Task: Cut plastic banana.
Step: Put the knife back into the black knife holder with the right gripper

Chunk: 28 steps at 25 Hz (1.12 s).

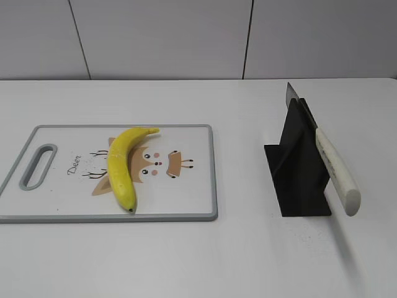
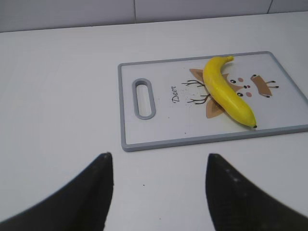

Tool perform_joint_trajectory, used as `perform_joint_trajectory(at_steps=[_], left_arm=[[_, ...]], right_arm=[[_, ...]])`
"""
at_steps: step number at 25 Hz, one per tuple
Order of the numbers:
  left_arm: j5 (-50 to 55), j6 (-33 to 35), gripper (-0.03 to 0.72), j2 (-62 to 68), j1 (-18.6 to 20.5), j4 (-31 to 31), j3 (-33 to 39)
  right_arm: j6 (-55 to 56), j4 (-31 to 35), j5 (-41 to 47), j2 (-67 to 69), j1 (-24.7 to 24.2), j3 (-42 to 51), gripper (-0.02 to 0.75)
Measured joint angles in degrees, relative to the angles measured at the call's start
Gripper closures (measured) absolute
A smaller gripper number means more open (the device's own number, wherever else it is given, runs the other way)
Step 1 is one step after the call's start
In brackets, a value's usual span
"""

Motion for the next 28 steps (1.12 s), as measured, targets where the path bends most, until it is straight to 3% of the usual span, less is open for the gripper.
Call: perform_joint_trajectory(at_steps=[8, 14, 23, 28], left_arm=[[0.00, 0.00, 0.109, 0.00, 0.00, 0.00, 0.00], [0.00, 0.00, 0.109, 0.00, 0.42, 0.00, 0.00], [0.00, 0.00, 0.109, 0.00, 8.25, 0.00, 0.00], [0.00, 0.00, 0.109, 0.00, 8.85, 0.00, 0.00]], right_arm=[[-0.07, 0.17, 0.00, 0.00, -14.47, 0.00, 0.160], [-0.07, 0.23, 0.00, 0.00, -15.53, 0.00, 0.162], [-0.07, 0.23, -0.06, 0.00, -15.53, 0.00, 0.162], [-0.07, 0.23, -0.06, 0.00, -15.53, 0.00, 0.162]])
